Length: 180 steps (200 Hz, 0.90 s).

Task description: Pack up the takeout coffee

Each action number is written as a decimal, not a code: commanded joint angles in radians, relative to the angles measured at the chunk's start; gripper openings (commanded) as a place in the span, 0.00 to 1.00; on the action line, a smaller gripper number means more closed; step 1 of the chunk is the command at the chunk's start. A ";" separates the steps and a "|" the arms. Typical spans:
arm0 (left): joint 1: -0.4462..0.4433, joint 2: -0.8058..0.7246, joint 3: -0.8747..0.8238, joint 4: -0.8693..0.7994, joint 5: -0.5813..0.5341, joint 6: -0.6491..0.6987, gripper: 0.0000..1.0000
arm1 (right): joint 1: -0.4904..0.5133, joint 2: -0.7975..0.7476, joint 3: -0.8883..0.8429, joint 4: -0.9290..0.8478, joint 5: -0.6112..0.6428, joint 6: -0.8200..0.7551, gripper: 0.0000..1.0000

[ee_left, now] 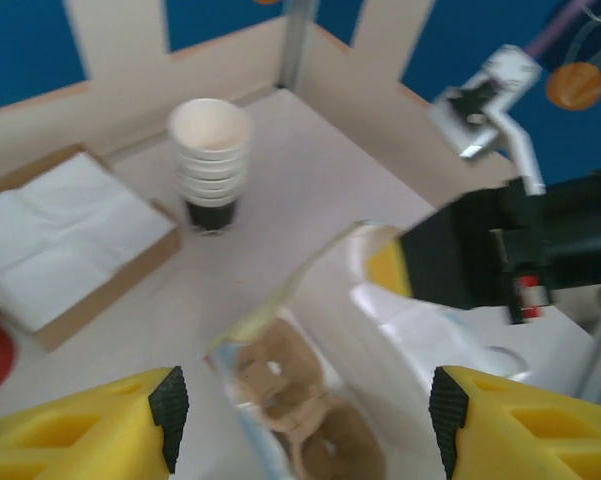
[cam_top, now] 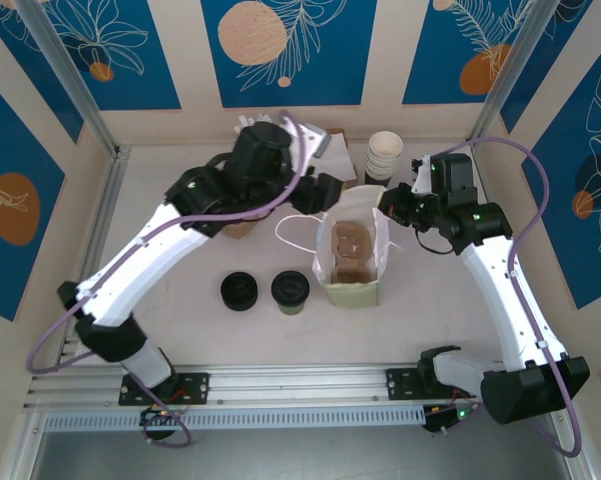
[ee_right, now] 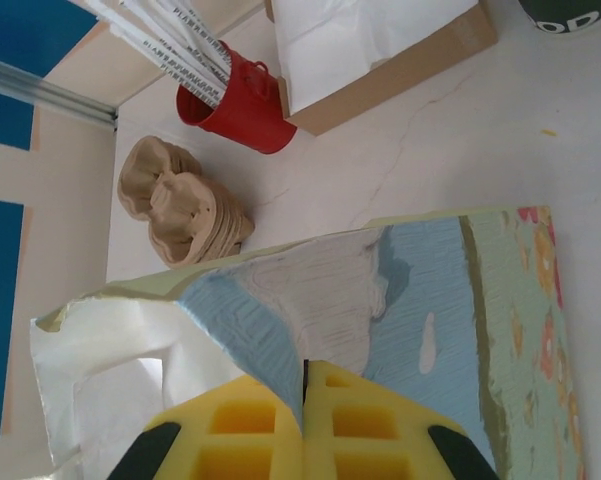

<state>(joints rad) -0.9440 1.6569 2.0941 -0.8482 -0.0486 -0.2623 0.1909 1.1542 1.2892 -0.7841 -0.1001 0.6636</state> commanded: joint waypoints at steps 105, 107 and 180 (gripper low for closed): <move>-0.095 0.352 0.209 -0.348 0.136 -0.217 0.39 | -0.018 -0.051 -0.041 -0.051 0.052 0.366 0.00; -0.094 0.355 0.207 -0.348 0.137 -0.218 0.39 | -0.020 -0.052 -0.044 -0.051 0.050 0.368 0.00; -0.108 0.441 0.191 -0.368 0.142 -0.186 0.37 | -0.064 -0.079 -0.087 -0.032 0.027 0.415 0.00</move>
<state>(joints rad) -1.0328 2.0689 2.2799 -1.1801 0.0784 -0.4622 0.1356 1.0958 1.2121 -0.8314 -0.0444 1.0447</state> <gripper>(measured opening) 0.368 0.051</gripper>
